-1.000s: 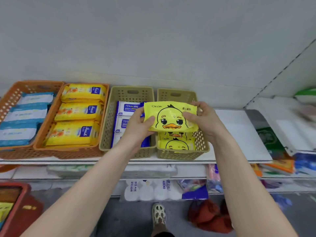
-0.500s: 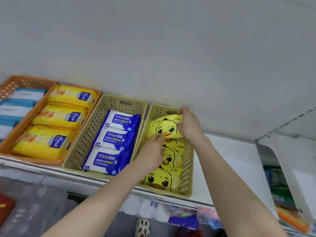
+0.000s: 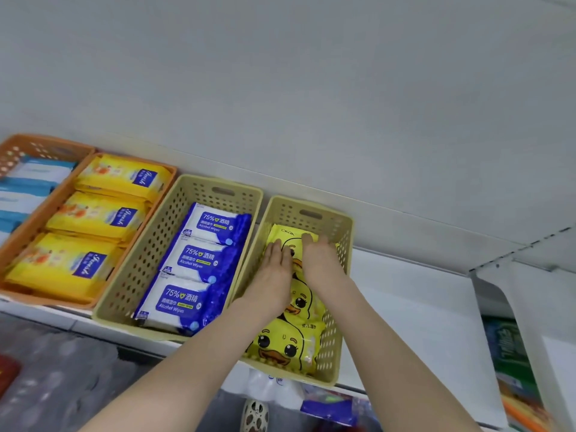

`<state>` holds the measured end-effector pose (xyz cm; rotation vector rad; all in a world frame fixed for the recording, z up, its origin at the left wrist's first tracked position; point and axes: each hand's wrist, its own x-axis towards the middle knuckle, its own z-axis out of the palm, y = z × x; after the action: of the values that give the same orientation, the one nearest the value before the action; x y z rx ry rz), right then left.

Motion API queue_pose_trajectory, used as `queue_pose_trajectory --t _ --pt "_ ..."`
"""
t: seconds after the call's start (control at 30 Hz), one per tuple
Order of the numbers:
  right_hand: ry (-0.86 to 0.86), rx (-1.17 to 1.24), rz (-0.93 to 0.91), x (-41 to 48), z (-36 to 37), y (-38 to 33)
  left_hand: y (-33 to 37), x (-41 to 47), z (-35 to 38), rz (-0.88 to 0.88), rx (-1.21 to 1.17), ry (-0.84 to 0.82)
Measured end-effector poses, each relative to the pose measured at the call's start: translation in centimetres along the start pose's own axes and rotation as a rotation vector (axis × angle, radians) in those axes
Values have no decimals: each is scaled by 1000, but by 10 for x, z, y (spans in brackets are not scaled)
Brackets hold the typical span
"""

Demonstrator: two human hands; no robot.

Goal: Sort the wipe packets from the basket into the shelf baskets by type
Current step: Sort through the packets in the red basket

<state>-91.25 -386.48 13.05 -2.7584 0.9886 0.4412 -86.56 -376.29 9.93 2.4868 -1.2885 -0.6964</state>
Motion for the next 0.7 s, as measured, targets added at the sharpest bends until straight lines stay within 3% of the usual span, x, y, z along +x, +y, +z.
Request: queue_pose_trajectory --t 0.27,0.47,0.57,0.7 --pt "-83 -179 0 3 7 -3 -2 4 6 0 93 -38" --pt "-131 -67 -18 -4 -3 3 -5 4 4 24 61 -19" --pt "-18 98 -87 -13 -5 7 -2 -2 -8 66 -3 104" --pt "238 212 -203 -35 -10 8 -1 -25 -34 181 -98 398"
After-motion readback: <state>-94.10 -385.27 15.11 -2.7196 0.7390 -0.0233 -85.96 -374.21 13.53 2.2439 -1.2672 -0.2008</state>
